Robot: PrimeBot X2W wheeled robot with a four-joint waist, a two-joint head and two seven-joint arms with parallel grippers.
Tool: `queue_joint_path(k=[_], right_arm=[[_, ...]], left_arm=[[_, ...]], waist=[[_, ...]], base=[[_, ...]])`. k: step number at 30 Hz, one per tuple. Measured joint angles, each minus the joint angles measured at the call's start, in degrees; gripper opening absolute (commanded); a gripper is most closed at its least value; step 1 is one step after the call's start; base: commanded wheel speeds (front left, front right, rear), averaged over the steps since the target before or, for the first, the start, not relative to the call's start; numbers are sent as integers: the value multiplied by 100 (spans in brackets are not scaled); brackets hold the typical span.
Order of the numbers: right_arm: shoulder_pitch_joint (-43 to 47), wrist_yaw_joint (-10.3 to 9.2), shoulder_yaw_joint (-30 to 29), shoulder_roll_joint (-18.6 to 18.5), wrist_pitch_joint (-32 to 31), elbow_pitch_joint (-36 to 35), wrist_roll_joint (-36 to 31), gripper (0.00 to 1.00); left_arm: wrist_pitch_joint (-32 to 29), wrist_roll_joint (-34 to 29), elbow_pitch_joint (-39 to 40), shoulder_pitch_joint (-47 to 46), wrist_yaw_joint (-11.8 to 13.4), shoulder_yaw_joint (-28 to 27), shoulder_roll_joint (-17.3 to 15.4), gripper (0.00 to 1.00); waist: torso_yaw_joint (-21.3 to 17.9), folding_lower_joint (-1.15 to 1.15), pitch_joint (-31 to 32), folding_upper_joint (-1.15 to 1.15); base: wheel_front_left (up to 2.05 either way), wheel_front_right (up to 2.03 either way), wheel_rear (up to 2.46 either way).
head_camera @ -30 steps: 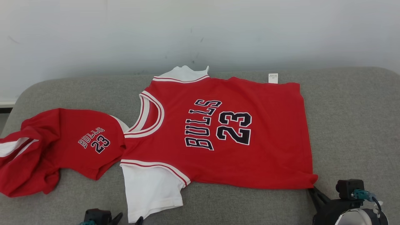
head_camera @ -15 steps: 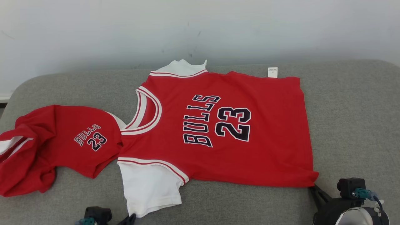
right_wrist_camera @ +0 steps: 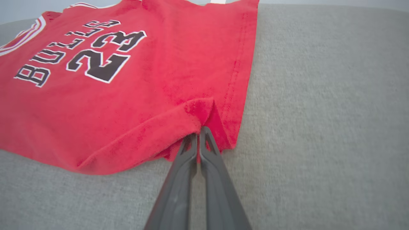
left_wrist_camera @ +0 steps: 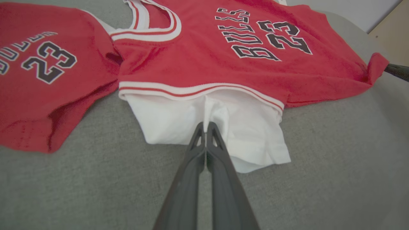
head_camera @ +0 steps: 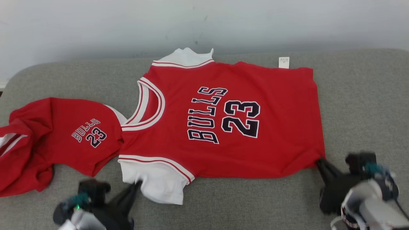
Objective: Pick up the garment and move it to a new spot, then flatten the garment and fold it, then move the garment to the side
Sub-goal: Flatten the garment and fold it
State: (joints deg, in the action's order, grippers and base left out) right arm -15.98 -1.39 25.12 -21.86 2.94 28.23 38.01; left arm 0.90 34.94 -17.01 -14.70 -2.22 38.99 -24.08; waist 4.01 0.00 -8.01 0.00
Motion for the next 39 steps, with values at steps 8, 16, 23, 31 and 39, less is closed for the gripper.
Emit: queue_joint_path(k=[8,16,23,31,39], right_arm=[[-2631,326,32,81,-854,129,-65,0],[-6027,30,-856,479,-1223,508,-379,0],[-7447,450,-709,620,-798,437,-141,0],[-5373,778,-477,709,-486,901,177,0],[-3487,803,-565,444,85,954,412,0]], left_arm=[[-482,1026,-274,-2459,-391,-1022,-14,0],[-913,723,-916,-5922,-434,-1750,71,0],[-379,905,-208,-6867,-491,-1815,332,0],[243,1040,-353,-4648,-492,-1527,171,0],[747,1057,-617,-3009,-492,-1256,92,0]], waist=[[-107,1,-477,0],[-234,3,-1098,1],[-108,0,-1668,0],[206,2,-2009,2],[223,0,-1662,1]], base=[[0,0,0],[0,0,0],[0,0,0],[0,0,0],[0,0,0]])
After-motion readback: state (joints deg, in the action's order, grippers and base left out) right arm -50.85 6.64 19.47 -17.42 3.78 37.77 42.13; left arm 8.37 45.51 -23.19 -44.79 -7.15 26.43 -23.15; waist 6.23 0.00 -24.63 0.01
